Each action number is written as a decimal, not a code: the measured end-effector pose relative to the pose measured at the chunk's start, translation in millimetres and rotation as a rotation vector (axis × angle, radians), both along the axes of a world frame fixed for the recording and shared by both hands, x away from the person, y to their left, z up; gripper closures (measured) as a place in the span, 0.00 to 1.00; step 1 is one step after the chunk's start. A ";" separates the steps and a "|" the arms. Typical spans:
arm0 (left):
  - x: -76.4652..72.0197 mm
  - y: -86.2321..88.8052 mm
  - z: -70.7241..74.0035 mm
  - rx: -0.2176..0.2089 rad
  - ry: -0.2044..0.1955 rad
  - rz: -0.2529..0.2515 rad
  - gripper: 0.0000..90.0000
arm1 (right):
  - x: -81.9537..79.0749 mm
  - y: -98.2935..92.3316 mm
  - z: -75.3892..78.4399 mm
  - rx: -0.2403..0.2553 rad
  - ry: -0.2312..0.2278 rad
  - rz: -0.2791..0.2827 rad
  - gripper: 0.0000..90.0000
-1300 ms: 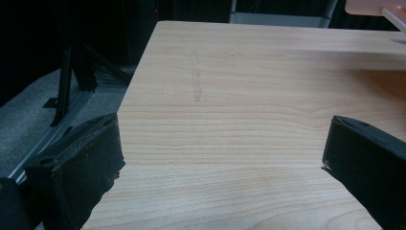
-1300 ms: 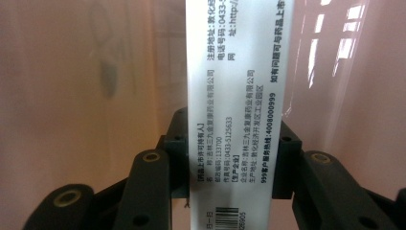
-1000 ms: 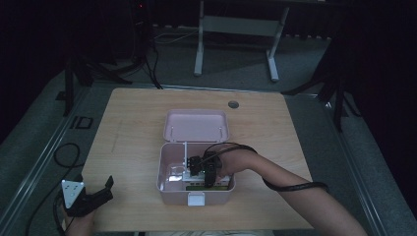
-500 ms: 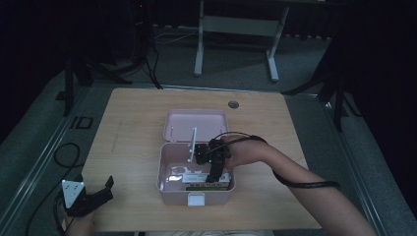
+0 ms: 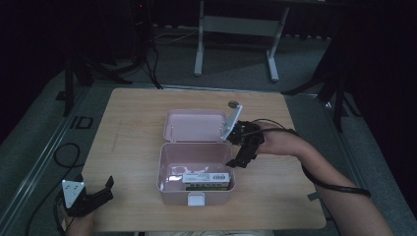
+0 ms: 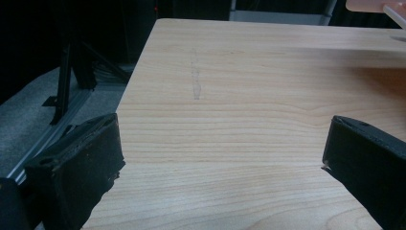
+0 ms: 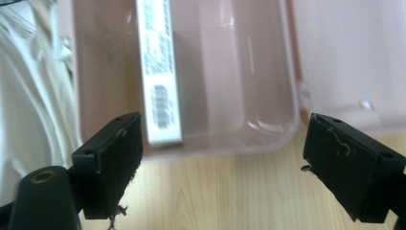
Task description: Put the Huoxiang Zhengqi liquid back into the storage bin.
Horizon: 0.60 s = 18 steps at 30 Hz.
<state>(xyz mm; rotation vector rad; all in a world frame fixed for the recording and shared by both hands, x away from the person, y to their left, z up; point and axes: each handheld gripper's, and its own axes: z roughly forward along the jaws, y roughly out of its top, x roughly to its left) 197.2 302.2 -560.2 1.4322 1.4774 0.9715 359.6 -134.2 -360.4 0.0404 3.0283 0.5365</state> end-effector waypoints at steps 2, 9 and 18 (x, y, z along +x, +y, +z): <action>0.0 0.0 0.0 0.001 0.001 0.000 0.00 | 2.9 -11.3 -0.3 0.011 -0.012 -0.021 0.15; 0.1 -0.2 0.1 0.002 0.002 0.000 0.00 | 15.3 -45.7 -6.0 0.038 -0.043 -0.113 0.15; 0.1 -0.2 0.0 0.001 0.003 -0.002 0.00 | 30.9 -71.8 -41.7 0.047 -0.054 -0.210 0.15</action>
